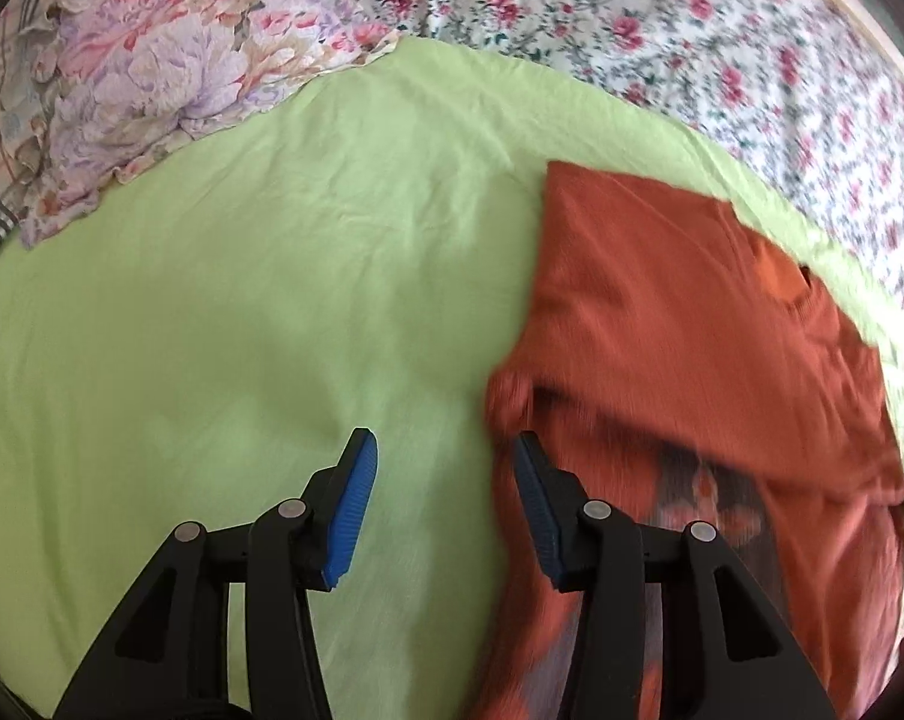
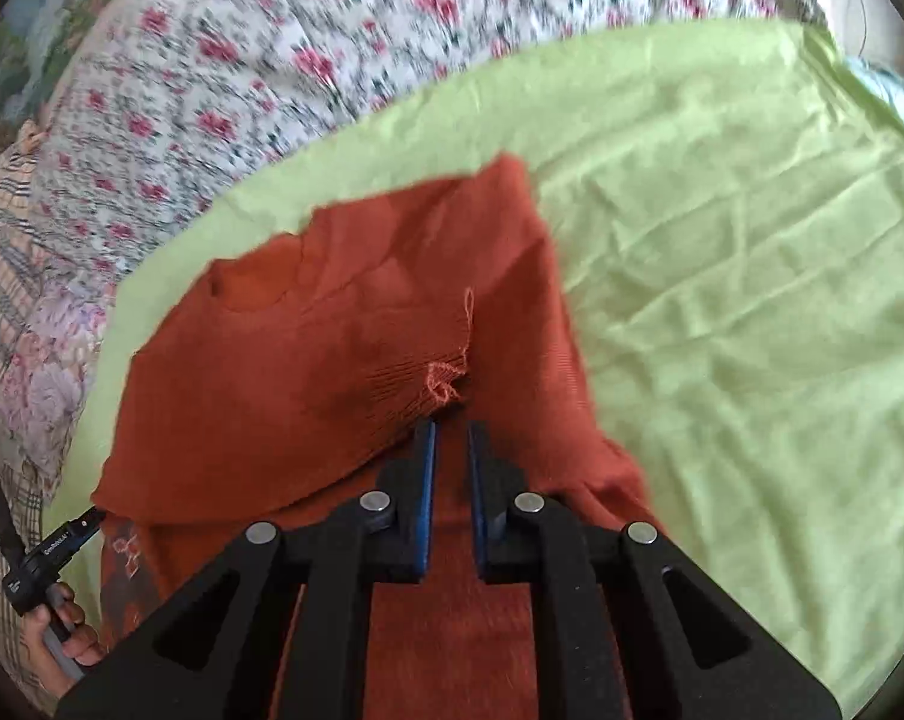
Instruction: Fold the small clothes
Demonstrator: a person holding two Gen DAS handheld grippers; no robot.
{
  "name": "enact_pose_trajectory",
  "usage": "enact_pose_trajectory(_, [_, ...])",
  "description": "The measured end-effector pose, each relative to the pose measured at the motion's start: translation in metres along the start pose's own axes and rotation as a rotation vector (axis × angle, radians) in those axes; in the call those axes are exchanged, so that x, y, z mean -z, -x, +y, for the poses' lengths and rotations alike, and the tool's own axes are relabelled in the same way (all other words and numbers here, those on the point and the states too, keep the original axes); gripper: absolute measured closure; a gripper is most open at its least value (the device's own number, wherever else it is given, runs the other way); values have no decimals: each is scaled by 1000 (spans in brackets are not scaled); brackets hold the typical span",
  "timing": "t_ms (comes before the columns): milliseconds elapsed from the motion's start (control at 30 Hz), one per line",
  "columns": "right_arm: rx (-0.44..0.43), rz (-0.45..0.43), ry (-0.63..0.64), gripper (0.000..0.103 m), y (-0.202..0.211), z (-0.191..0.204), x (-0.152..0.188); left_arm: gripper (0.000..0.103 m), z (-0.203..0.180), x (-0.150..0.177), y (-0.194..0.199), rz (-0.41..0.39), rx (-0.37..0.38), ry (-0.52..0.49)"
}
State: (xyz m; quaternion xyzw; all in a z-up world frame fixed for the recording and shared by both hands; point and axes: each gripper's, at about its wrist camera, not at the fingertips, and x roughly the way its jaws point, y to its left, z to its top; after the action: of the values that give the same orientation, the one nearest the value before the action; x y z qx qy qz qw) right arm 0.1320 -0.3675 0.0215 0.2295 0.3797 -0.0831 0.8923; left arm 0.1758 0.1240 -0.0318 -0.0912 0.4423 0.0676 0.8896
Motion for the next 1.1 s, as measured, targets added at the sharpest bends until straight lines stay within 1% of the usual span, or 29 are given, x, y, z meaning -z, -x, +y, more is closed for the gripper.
enact_pose_trajectory(133, [-6,-13,14,82,31,-6,14,53,13,32,29,30,45,-35])
enact_pose_trajectory(167, [-16,-14,18,80,40,-8,21,50,15,42,35,42,62,-41])
enact_pose_trajectory(233, [-47,-11,30,77,55,-8,34,49,21,60,48,60,89,-54])
enact_pose_trajectory(300, [-89,3,43,71,67,-7,48,49,26,80,60,79,120,-65])
enact_pose_trajectory(400, [-137,25,65,70,84,-5,70,49,32,106,72,122,185,-66])
enact_pose_trajectory(533, [-206,49,69,70,108,-11,101,47,38,143,86,162,262,-70])
enact_pose_trajectory(633, [-259,77,55,70,123,-26,121,48,38,158,95,163,317,-79])
enact_pose_trajectory(700, [-274,100,51,70,133,-38,135,48,37,167,99,179,386,-93])
enact_pose_trajectory(733, [-275,113,49,69,137,-44,142,48,35,171,100,186,402,-103])
enact_pose_trajectory(833, [-288,164,19,69,147,-66,162,49,30,173,102,185,394,-138])
enact_pose_trajectory(867, [-296,183,9,69,148,-71,167,54,29,174,103,185,394,-146])
enact_pose_trajectory(900, [-317,220,-5,69,148,-76,175,62,29,174,104,187,396,-153])
enact_pose_trajectory(933, [-330,235,-8,69,148,-77,181,67,29,175,104,188,401,-155])
enact_pose_trajectory(967, [-358,248,-6,70,148,-76,187,80,31,175,103,193,410,-153])
enact_pose_trajectory(1000, [-383,256,-3,70,147,-75,192,91,31,175,102,201,421,-150])
enact_pose_trajectory(1033, [-412,265,-1,70,144,-71,197,92,31,174,100,208,433,-148])
enact_pose_trajectory(1100, [-444,268,-3,70,137,-66,203,95,28,174,101,190,415,-170])
